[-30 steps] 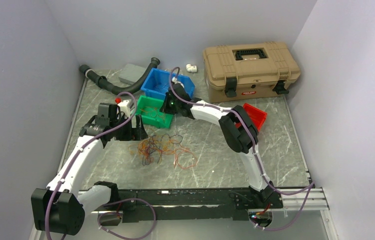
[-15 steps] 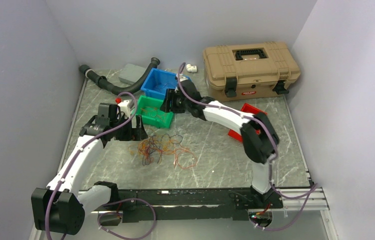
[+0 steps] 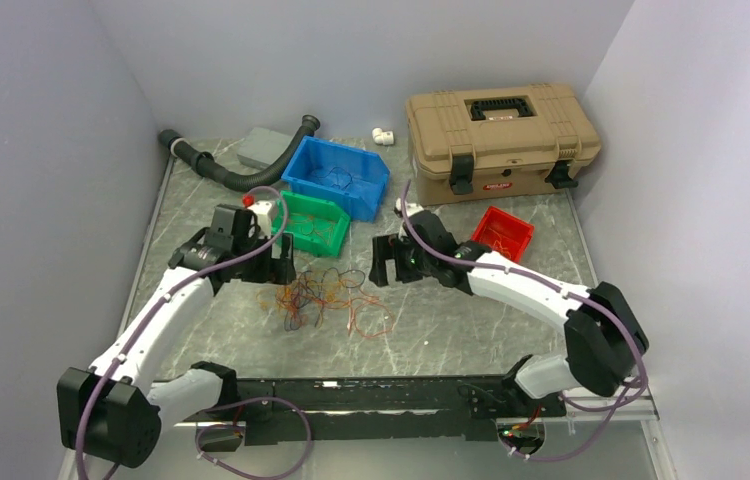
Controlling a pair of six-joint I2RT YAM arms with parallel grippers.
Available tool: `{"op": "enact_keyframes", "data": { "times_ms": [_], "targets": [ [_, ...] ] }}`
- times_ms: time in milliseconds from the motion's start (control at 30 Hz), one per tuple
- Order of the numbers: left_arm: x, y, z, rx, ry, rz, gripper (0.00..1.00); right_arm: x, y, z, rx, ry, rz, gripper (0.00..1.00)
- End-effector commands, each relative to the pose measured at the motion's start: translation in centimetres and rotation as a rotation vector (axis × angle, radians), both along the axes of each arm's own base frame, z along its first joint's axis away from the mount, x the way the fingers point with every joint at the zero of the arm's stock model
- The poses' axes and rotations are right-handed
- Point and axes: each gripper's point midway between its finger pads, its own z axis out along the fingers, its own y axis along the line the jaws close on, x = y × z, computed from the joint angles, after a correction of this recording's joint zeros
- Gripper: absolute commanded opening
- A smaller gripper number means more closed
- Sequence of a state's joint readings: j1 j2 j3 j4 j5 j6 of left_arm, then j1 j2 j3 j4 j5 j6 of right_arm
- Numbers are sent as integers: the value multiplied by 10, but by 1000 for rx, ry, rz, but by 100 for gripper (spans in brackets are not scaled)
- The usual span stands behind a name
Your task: Untangle the cables
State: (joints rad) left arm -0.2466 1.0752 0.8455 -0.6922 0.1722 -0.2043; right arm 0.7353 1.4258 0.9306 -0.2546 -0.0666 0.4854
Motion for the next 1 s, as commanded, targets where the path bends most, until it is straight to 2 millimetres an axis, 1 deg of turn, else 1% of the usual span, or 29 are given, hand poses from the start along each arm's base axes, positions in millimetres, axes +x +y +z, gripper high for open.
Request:
{"op": "enact_keyframes", "data": {
  "times_ms": [0,67,167,300,400,567,633,733,767,800,900,967],
  "targets": [
    [14,0,31,110,-91,44,99,-19,-12,-7,-27,-3,-4,97],
    [16,-7,34,143,-88,35,100,-26,-12,-18,-38,14,7,98],
    [18,-21,35,159,-83,15,99,-36,-6,-32,-54,38,39,99],
    [19,-33,33,170,-64,-2,100,-45,10,-47,-39,73,95,100],
    [18,-38,33,182,-59,-15,99,-46,24,-58,-13,106,116,100],
    [15,-40,32,180,-53,-24,100,-43,42,-67,31,138,109,100],
    [14,-42,31,170,-51,-33,100,-42,46,-70,39,150,99,100],
    [13,-47,35,145,-58,-45,99,-43,50,-78,0,168,92,99],
    [13,-48,35,139,-60,-46,99,-44,51,-80,-12,169,95,96],
    [14,-48,36,135,-65,-47,99,-46,52,-82,-25,169,100,91],
    [15,-49,34,133,-62,-43,100,-46,47,-89,-121,143,88,70],
    [15,-49,30,132,-54,-38,99,-48,41,-93,-215,111,79,60]
  ]
}}
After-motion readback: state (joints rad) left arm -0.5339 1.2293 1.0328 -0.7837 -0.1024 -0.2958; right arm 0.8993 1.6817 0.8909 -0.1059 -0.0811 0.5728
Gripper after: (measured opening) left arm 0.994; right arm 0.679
